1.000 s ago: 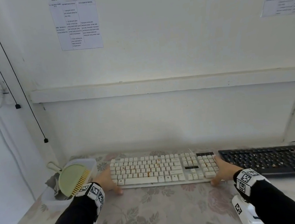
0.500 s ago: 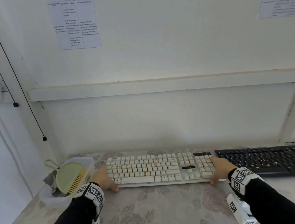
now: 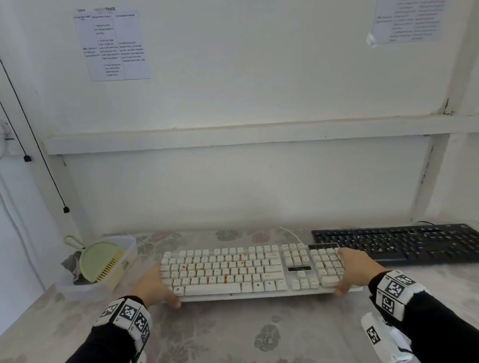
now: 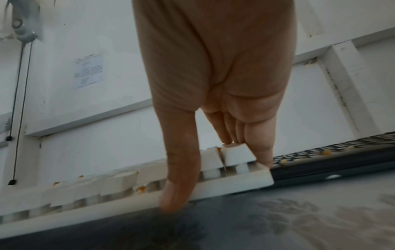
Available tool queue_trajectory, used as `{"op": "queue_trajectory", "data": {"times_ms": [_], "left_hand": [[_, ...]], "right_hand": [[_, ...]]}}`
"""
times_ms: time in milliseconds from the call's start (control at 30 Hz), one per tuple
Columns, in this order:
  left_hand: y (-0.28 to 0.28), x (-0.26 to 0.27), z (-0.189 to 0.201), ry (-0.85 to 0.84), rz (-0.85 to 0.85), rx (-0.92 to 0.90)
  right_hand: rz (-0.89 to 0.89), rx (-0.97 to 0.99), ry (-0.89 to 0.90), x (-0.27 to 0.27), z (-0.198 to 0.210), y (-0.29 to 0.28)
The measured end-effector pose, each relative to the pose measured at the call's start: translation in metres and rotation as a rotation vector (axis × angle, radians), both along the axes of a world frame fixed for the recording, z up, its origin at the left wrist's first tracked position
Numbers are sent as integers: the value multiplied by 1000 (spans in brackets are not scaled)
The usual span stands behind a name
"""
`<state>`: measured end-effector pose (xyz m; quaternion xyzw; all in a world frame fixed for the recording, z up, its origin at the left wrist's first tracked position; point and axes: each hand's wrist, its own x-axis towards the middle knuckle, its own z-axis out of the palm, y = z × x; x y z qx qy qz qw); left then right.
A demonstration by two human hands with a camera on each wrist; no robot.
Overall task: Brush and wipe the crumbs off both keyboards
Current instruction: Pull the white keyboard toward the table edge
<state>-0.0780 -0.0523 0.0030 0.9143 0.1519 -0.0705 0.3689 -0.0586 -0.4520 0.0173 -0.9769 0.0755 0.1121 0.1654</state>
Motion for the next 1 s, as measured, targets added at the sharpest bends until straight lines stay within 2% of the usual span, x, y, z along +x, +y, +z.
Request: {"op": "queue_trajectory", "data": {"times_ms": [167,467,1000], "left_hand": [[-37,-31,-5,29,-13,-27],[-104,-68,-12,89,-101,51],[-121,-80,-22,97,-126,134]], "right_hand": [[-48,10,31,-41,3,-41],[-110,32,62,-93,-1,-101],[-160,31,97,-113,-10,-123]]}}
